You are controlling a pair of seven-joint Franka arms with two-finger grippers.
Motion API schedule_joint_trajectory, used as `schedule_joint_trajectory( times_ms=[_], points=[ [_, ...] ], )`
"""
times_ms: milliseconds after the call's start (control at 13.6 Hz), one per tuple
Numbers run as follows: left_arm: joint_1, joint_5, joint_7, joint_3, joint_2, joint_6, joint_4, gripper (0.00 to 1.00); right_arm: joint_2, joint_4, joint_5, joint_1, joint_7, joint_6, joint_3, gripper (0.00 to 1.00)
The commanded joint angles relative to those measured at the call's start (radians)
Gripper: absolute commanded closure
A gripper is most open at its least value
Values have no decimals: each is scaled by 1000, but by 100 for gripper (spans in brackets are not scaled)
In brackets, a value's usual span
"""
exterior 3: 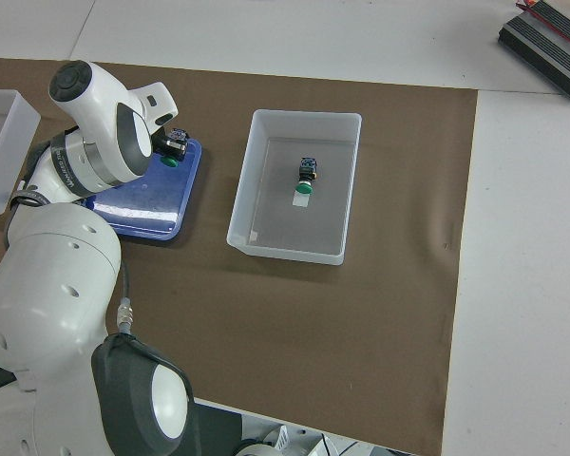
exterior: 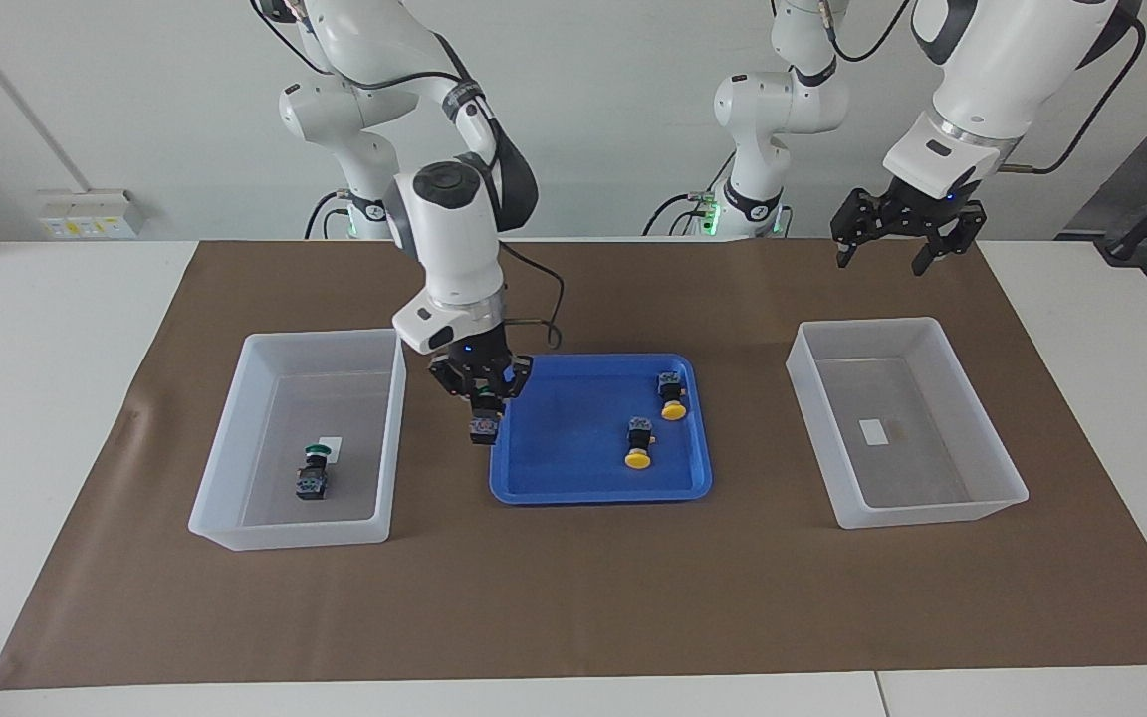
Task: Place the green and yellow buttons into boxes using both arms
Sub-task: 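Place the green button in the box while the left gripper reaches the tray, then grasp a yellow button with the left gripper while the right gripper withdraws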
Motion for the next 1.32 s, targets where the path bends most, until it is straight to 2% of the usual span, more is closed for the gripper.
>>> schedule_joint_trajectory(
  times_ms=[0,294,441,661,808,955,1102,1176,1249],
  points=[
    [-4,14,-12,-7,-24,30,-27,0,-25,6,-13,-113,-207,-34,11,100],
    [-49,14,-21,-12,-38,157,-100,0,-48,-38,1,-272,-494,-57,13,100],
    [-83,14,-26,-12,-29,215,-138,0,-84,-119,7,-321,-595,-53,13,100],
    [-160,14,-81,-12,-13,408,-278,0,-124,-258,62,-367,-682,8,13,100],
    [-224,14,-166,-12,68,505,-292,0,-124,-347,130,-365,-682,85,13,100],
    [-264,14,-199,-12,122,611,-309,0,-124,-391,153,-355,-676,131,14,94],
    [-281,14,-204,-13,166,700,-330,0,-119,-392,167,-352,-676,136,14,83],
    [-307,14,-234,-12,210,726,-320,0,-108,-395,168,-353,-676,146,14,69],
    [-335,14,-280,-9,268,792,-318,0,-108,-405,170,-352,-676,165,14,30]
  ],
)
